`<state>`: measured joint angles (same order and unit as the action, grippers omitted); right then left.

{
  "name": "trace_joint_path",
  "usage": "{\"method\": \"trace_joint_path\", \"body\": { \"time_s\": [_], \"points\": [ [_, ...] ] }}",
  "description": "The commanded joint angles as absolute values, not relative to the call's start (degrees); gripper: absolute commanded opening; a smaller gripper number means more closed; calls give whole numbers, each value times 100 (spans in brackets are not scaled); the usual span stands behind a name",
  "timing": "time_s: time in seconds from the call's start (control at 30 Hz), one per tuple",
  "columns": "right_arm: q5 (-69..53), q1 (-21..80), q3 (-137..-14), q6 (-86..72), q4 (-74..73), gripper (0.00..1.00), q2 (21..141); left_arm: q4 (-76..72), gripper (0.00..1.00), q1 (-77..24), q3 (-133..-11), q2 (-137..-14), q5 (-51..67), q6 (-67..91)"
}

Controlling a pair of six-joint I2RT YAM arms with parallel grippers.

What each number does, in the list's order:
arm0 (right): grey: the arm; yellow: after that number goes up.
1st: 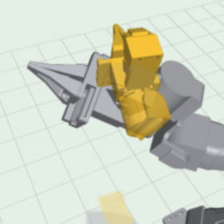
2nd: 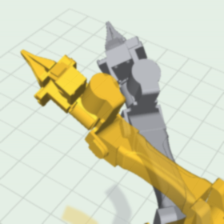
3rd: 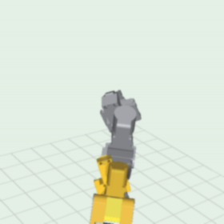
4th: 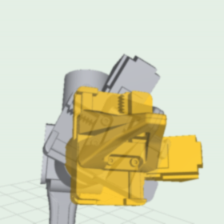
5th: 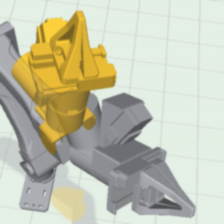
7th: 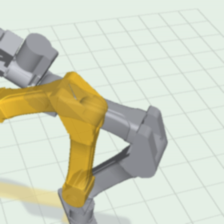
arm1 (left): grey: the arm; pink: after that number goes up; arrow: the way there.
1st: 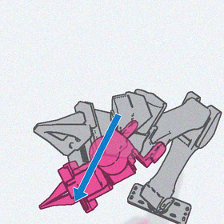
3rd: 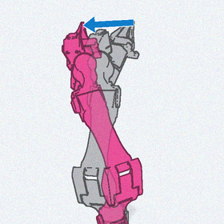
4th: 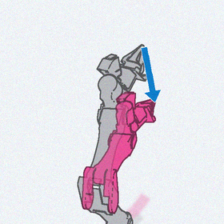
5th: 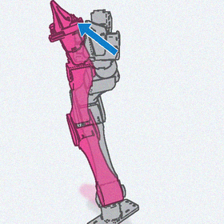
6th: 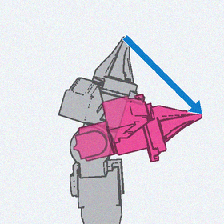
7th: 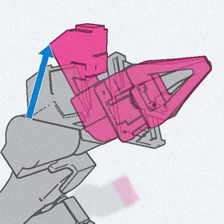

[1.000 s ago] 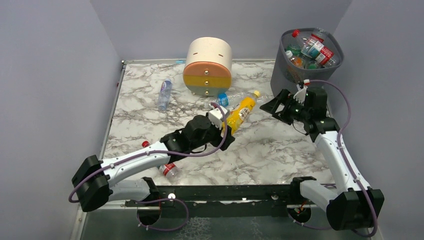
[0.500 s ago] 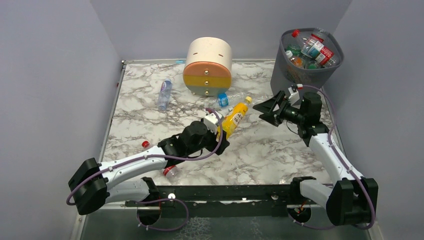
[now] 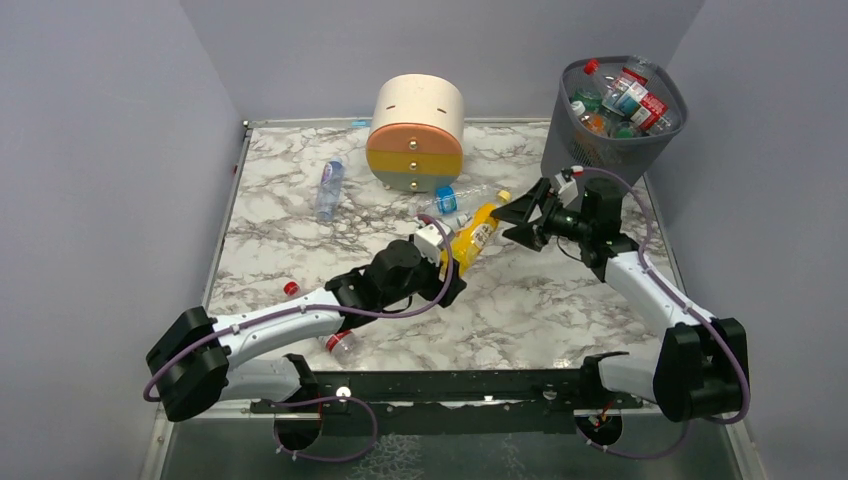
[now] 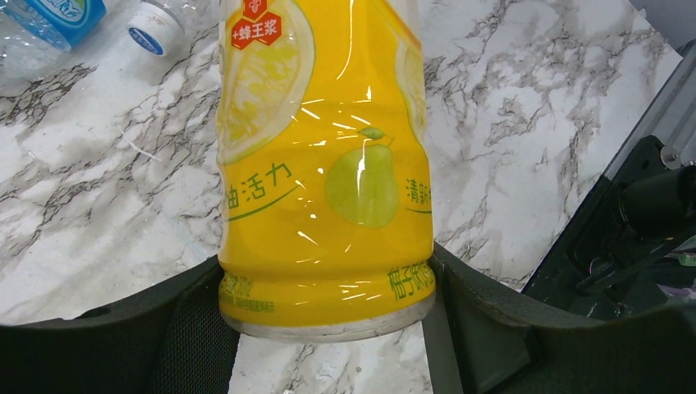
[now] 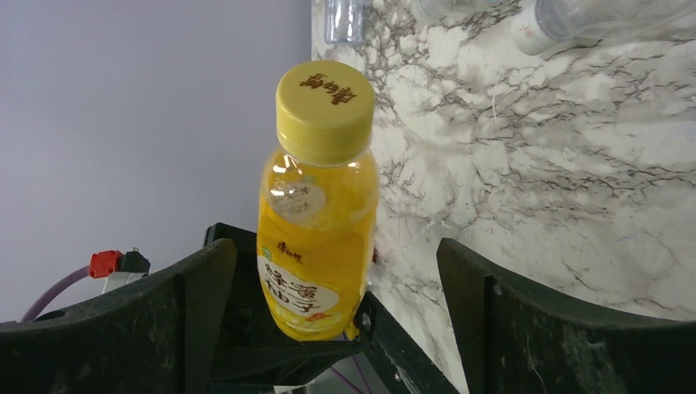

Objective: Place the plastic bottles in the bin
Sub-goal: Place the plastic bottle in the trash bin.

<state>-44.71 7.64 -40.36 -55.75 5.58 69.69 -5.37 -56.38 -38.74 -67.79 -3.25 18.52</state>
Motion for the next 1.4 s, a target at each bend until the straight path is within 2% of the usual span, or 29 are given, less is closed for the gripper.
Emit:
{"method": "trace_joint_path", "body": {
  "time_s": [0.0,0.13,0.17,0.23,0.33,0.4,0.47,0.5,0.6,0.77,0.9,1.07,1.37],
  "points": [
    [-4398,1125,-4435,-5690,939,96,7239,-1048,63,-5669,-4038,-6922,-82,1926],
    [-4192,1434,-4726,-5598,830,92,7476,-1265,63,-5669,-4002,-6941,25,1986],
    [-4144,1471,-4790,-5545,759,87,7497,-1250,63,-5669,-4010,-6950,19,1986],
    [-3914,1521,-4924,-5319,503,71,7435,-1203,64,-5669,-4048,-6977,-33,1974],
    [-3458,1605,-5287,-4886,-147,60,7329,-1266,65,-5669,-4096,-6976,9,1924],
    [-3300,1608,-5430,-4715,-416,46,7337,-1257,66,-5669,-4197,-7035,46,1872],
    [-3183,1608,-5545,-4595,-574,31,7306,-1131,73,-5671,-4377,-7130,36,1811],
    [-3114,1608,-5596,-4547,-624,28,7283,-1047,80,-5669,-4469,-7162,9,1798],
    [-2651,1608,-5992,-4227,-967,26,7224,-637,98,-5656,-4850,-7158,-116,1743],
    [-1529,1608,-7326,-3591,-1831,25,7404,733,99,-5627,-5870,-6889,-409,1862],
    [-483,1600,-8561,-3098,-2280,25,7754,1282,99,-5595,-6212,-6502,-633,1990],
    [802,1495,-9851,-2572,-2728,25,8268,1549,99,-5502,-6209,-6164,-669,2116],
    [3214,1188,-11086,-1545,-2480,25,8659,1520,99,-5155,-5704,-5962,-369,2280]
  ]
}}
